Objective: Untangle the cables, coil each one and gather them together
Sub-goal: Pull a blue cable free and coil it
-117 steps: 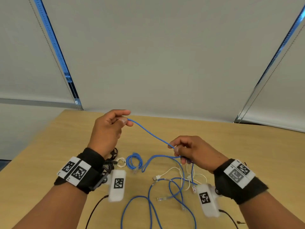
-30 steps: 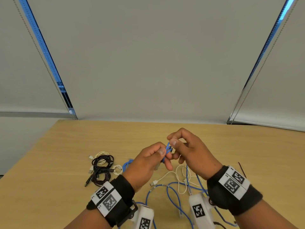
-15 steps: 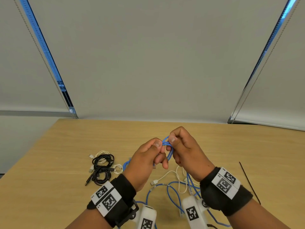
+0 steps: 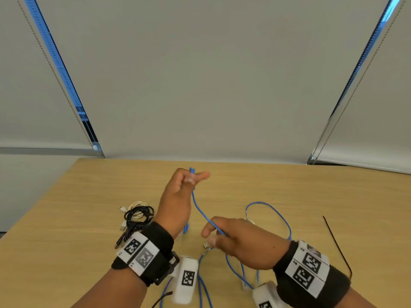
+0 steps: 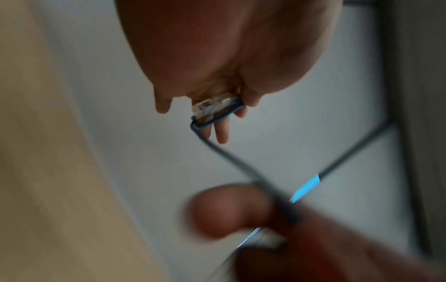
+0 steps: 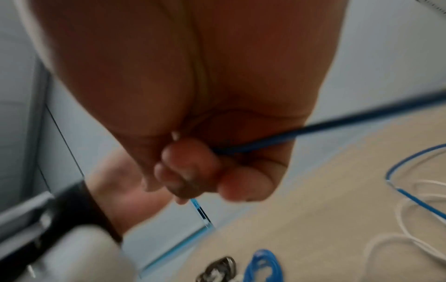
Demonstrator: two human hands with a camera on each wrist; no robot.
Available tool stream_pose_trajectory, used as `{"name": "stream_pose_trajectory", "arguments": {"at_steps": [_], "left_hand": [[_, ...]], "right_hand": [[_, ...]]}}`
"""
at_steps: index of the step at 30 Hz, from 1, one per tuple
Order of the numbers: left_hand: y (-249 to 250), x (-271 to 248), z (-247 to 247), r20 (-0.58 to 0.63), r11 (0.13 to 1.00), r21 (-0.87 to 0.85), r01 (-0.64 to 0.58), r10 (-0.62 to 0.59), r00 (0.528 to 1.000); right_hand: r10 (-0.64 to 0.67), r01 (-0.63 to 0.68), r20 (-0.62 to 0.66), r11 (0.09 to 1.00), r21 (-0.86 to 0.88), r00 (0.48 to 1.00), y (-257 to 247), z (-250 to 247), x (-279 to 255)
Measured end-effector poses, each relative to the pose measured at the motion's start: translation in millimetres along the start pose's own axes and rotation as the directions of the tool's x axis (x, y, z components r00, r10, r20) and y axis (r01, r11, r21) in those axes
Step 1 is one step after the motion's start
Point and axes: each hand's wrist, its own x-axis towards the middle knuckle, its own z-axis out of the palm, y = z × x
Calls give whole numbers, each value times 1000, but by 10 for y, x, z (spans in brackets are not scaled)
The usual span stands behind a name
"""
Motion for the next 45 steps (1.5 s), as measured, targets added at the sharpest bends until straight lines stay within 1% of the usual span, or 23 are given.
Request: {"name": "stream_pose_trajectory", "arguments": {"at_steps": [2, 4, 6, 7, 9, 11, 13, 17, 20, 22, 25, 28, 30, 33, 35, 37, 39, 40, 41, 42, 43, 44, 45], "left_hand": [[-86, -52, 35, 94, 984, 176, -3, -14, 995], [-145, -136, 89, 182, 981, 194, 21, -57, 982], [-163, -229, 152, 264, 993, 55, 106, -117, 957], [-161, -263, 178, 298, 989, -23, 148, -135, 945], [-156, -293, 228, 339, 974, -119, 193, -143, 930], [-141, -300, 270, 355, 967, -163, 197, -129, 926], [-112, -299, 291, 339, 963, -200, 180, -105, 935], [-116, -310, 328, 313, 969, -206, 135, -65, 947], [-102, -320, 367, 297, 968, -216, 124, -56, 953], [-75, -314, 348, 287, 962, -230, 148, -78, 955], [-49, -290, 238, 255, 927, -316, 201, -121, 959], [-5, -257, 125, 252, 876, -420, 235, -136, 958], [55, -227, 75, 245, 837, -497, 227, -115, 963], [162, -160, 54, 214, 748, -628, 214, -99, 972], [215, -101, 40, 165, 693, -695, 191, -105, 981], [253, -35, 20, 90, 679, -724, 120, -80, 993], [253, 28, -6, -10, 729, -684, 30, -50, 999], [242, 64, -28, -74, 780, -626, -15, -40, 996], [216, 100, -55, -140, 854, -517, -57, -18, 990], [189, 131, -82, -189, 934, -348, -82, 16, 982], [159, 155, -108, -200, 985, -151, -89, 57, 978], [126, 166, -131, -170, 996, 21, -88, 91, 981], [95, 158, -139, -115, 987, 137, -87, 103, 988]], "right_hand": [[-89, 84, -109, 995, -44, 990, -121, -144, -11], [-114, 97, -284, 993, -72, 952, -167, -291, 5], [-108, 96, -440, 994, -49, 892, -131, -405, 35], [-87, 94, -486, 996, -10, 869, -102, -433, 48], [-6, 94, -519, 985, 143, 855, -41, -431, 66], [67, 110, -500, 943, 316, 863, -4, -381, 78], [81, 142, -502, 910, 390, 861, 22, -334, 95], [50, 151, -552, 938, 313, 833, 40, -232, 157], [29, 220, -553, 899, 378, 833, 16, -162, 202], [11, 226, -575, 913, 339, 818, 23, -176, 200], [1, 211, -553, 924, 318, 833, 74, -211, 172], [36, 160, -528, 934, 321, 848, 149, -216, 151], [51, 118, -488, 943, 310, 872, 215, -180, 151], [91, 5, -341, 963, 270, 936, 327, -50, 154], [129, -70, -248, 969, 236, 960, 367, 53, 148], [154, -115, -173, 970, 216, 973, 372, 139, 140], [144, -120, -125, 976, 180, 982, 341, 195, 115], [129, -114, -106, 984, 139, 986, 305, 206, 98], [102, -96, -91, 992, 77, 991, 252, 206, 77], [59, -58, -89, 998, 9, 994, 186, 191, 56], [3, -8, -106, 999, -42, 994, 108, 159, 38], [-50, 41, -140, 997, -69, 989, 25, 105, 16], [-91, 77, -186, 994, -80, 978, -58, 27, -6]]}}
